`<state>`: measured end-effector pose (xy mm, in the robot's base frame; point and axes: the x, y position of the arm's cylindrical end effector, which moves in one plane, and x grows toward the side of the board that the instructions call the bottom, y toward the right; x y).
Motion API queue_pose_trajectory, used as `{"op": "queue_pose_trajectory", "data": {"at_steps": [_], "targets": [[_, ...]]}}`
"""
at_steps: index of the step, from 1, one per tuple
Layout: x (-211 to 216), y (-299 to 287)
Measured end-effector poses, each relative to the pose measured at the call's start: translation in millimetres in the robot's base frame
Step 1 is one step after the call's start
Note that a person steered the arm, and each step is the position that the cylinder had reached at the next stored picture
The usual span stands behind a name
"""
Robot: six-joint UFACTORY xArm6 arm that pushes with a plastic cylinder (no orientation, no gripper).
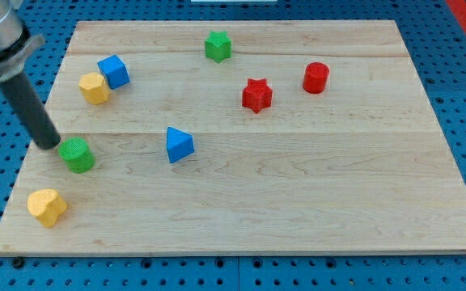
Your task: Move the blue triangle to the top of the yellow heart
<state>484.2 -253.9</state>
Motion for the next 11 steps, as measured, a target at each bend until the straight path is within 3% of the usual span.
{"op": "queue_pose_trajectory", "data": {"at_steps": [1, 2, 4, 5, 7, 9, 10, 11], "targets": [[8.7, 121.7], [22.7, 203.2], [4.7, 256.8], [-28.5, 219.8], [10.0, 90.0], [32.9, 151.6], [66.8, 147.2], [50.2, 117.0]]}}
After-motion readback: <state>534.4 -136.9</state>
